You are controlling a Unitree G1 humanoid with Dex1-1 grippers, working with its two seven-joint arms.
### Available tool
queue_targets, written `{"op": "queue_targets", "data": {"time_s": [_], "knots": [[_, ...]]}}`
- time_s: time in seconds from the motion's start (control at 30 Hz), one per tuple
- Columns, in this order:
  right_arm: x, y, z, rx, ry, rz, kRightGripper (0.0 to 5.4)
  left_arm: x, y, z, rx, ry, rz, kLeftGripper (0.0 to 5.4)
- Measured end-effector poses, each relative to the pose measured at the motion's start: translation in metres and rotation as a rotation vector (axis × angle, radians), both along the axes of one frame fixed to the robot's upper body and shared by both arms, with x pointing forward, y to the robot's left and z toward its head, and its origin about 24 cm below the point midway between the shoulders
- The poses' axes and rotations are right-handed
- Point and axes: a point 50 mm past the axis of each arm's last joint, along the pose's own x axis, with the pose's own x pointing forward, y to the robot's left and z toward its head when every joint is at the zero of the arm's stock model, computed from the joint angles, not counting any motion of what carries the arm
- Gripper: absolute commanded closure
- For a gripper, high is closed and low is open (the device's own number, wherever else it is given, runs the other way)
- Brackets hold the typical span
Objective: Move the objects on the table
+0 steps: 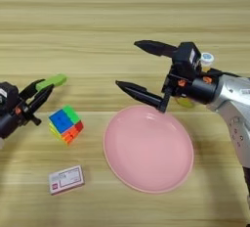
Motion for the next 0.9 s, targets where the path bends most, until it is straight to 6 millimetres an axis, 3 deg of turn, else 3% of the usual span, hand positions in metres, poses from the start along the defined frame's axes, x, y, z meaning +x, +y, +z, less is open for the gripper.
{"op": "queue_targets", "data": {"time_s": [0.33,0.9], "knots": [[0.001,0.003,-0.001,0.010,0.002,0.001,0.00,0.002,-0.004,-0.023,0.075,0.110,0.016,4.05],[0.001,0.004,0.001,0.012,-0.004,0.007,0.00,-0.003,-0.009,-0.033,0.104,0.151,-0.005,4.05]]}}
